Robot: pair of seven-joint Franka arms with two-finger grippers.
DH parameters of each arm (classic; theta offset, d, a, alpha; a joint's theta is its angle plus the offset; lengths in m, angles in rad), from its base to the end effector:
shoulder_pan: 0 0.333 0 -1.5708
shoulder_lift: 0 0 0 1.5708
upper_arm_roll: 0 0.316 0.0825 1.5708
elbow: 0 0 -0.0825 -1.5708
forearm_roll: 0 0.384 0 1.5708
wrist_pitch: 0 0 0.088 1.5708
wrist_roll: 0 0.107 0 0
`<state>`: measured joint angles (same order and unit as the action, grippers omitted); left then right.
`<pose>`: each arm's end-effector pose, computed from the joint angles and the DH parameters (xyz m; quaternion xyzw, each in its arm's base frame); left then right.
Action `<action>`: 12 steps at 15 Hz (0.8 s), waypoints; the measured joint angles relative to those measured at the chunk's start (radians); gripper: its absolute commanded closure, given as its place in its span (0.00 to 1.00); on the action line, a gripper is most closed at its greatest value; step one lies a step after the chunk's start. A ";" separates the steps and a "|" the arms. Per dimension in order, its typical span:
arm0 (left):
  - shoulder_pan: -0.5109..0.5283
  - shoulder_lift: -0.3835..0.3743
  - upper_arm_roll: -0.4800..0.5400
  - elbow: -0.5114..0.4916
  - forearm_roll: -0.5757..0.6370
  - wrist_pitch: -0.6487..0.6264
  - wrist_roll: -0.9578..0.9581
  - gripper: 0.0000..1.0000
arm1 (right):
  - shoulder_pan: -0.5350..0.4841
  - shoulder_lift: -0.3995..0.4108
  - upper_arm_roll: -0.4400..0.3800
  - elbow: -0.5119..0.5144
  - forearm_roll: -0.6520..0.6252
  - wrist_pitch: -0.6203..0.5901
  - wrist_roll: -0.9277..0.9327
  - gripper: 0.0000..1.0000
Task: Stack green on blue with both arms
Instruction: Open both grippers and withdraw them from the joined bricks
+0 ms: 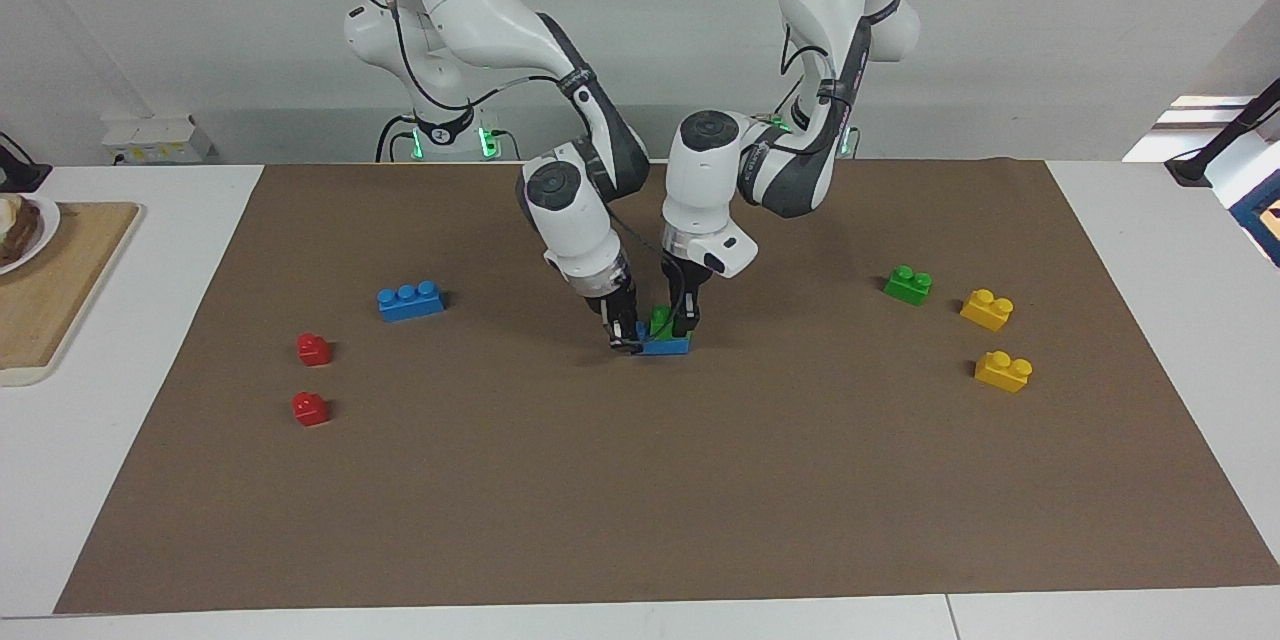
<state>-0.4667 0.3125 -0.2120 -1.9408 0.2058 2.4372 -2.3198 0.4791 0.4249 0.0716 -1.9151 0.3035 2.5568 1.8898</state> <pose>0.4964 -0.3907 0.3452 0.7231 0.6826 0.0489 0.0934 0.5553 0.3325 0.2935 -0.6940 0.7035 0.0676 0.1376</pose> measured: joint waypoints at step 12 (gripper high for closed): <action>0.065 -0.101 0.021 0.010 0.010 -0.154 0.122 0.00 | -0.001 0.008 -0.004 -0.012 0.000 0.001 0.000 0.00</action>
<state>-0.4018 0.2117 -0.1915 -1.9309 0.2156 2.2834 -2.1981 0.4777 0.4331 0.0679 -1.9269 0.3035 2.5578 1.8898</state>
